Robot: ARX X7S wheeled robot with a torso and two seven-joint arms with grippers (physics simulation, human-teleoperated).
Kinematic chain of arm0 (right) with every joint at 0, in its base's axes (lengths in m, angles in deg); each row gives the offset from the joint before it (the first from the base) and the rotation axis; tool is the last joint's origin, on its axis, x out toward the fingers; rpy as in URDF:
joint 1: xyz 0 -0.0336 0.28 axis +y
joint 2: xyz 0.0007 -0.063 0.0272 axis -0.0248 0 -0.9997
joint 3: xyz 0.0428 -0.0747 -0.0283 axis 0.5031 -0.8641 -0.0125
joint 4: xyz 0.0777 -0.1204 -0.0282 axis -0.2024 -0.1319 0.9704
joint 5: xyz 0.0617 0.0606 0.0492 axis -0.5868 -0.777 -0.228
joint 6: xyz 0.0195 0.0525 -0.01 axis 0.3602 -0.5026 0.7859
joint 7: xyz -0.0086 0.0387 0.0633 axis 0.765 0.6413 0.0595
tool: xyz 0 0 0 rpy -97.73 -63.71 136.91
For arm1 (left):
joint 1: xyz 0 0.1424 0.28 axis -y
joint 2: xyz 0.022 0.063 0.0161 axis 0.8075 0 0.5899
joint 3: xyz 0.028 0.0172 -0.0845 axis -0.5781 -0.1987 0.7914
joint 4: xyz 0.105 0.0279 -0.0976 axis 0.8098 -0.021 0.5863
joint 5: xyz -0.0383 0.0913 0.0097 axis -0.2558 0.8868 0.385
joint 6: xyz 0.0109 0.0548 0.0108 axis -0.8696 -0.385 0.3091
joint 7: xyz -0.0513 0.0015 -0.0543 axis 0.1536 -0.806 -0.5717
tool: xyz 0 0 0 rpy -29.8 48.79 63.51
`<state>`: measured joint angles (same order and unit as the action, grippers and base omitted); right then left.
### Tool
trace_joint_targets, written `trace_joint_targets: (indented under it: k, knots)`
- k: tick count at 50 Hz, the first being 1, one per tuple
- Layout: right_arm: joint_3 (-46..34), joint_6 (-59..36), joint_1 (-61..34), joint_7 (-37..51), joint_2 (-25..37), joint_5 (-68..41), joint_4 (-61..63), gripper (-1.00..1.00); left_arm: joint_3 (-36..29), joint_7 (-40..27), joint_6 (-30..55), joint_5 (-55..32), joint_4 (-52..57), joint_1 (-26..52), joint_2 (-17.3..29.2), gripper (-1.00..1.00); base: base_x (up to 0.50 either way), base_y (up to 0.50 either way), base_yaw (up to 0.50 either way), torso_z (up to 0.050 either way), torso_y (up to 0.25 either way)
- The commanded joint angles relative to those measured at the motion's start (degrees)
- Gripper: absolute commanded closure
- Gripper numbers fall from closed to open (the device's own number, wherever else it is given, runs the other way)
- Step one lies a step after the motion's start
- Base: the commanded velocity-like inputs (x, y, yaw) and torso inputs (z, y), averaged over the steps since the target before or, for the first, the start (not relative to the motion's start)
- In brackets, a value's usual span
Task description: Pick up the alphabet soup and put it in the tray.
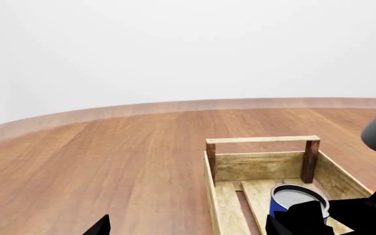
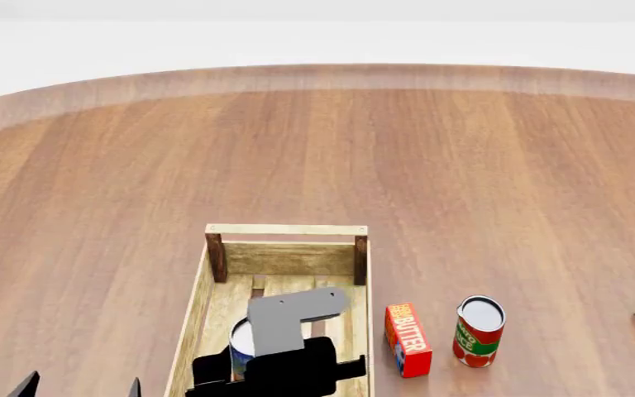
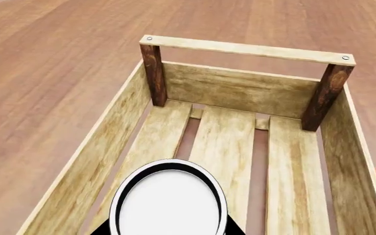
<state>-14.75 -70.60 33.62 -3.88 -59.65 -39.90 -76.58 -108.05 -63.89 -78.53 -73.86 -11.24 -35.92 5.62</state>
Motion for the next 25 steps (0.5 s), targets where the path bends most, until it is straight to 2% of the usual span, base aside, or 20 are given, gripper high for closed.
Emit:
trace_joint_targets:
  k: [1, 25]
  knots:
    - [0.4, -1.2, -0.3, -1.1, -0.1, 2.7, 0.8, 1.0, -0.2, -0.3, 0.0, 0.0, 0.2, 0.0, 0.2, -1.0, 0.0, 0.0, 0.0, 0.0, 0.0]
    - [0.4, -4.3, -0.5, -2.0, -0.1, 0.9, 0.5, 1.0, -0.6, -0.9, -0.1, 0.2, 0.3, 0.1, 0.5, -1.0, 0.0, 0.0, 0.0, 0.0, 0.001]
